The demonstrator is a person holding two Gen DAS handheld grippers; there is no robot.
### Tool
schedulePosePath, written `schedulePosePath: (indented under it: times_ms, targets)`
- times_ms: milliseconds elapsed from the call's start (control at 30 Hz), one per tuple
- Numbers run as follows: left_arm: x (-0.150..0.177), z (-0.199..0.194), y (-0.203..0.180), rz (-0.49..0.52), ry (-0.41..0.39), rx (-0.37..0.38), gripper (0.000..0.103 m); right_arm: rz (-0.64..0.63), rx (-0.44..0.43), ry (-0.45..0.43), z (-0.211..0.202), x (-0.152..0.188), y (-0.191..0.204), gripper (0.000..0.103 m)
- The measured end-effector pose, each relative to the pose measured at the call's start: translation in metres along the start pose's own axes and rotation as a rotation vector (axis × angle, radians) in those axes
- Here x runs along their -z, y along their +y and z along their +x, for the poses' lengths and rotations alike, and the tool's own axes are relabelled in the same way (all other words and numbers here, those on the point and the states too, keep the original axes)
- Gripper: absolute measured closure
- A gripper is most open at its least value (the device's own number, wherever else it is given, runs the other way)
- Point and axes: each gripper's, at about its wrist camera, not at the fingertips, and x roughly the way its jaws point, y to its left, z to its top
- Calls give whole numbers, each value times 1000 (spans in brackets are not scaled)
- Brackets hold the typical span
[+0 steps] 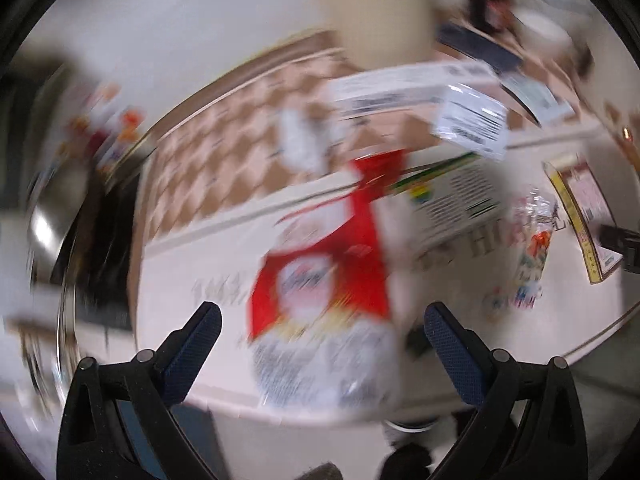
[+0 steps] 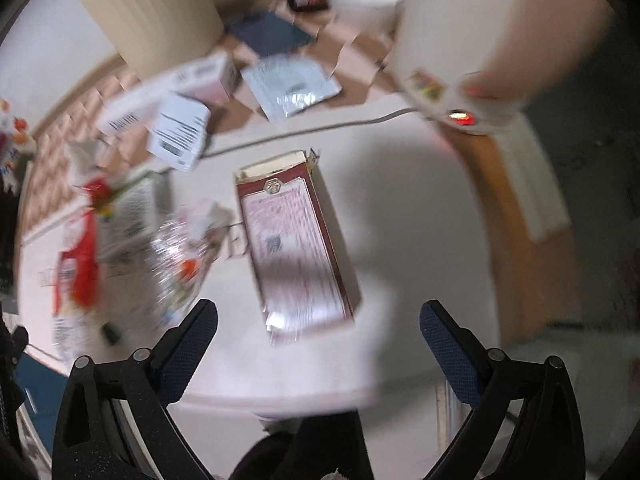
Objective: Collect trash
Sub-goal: 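Grasp the dark red box with the right tool while the left grasps the white-green box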
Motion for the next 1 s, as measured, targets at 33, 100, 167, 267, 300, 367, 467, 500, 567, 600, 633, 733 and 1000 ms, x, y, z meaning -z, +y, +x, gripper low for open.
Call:
schedulePosePath:
  times_ms: [33,100,167,267,300,367,467,500,567,600,633,733,1000]
  targets:
    - [-10,7,-10,48,8,9,0,-13,-8,21,12,-5,3,11]
    - [-30,22,-31,161,25,47,0,-40,-40,53,29,-12,4,23]
    - [-46,33,-48,268,40,69,0,-57,-64,46,31,-14,1,32]
    - [-65,44,-70,405,39,88,0,-57,-81,64,31,-15,-13,40]
    - [-70,48,-75,437,45,98,0,-44,-91,71,31,-15,-20,40]
    - [-75,55,-86,518,59,118,0,-27,-85,85,31,-16,-32,40]
    - [-78,64,-98,611,96,150,0,-9,-96,109,31,-16,-46,40]
    - [-79,67,-103,626,105,157,0,-9,-97,114,31,-16,-49,40]
    - [-80,73,-110,640,124,167,11,-6,-108,121,31,-18,-51,40]
    - [-80,74,-112,635,130,175,14,-8,-107,124,31,-18,-51,40]
    - [-81,74,-111,617,133,202,23,-13,-101,124,31,-20,-51,40]
    - [-85,70,-106,569,128,237,26,-11,-90,126,32,-24,-49,40]
    - [-85,38,-69,385,61,276,33,8,-126,94,16,-28,-46,41]
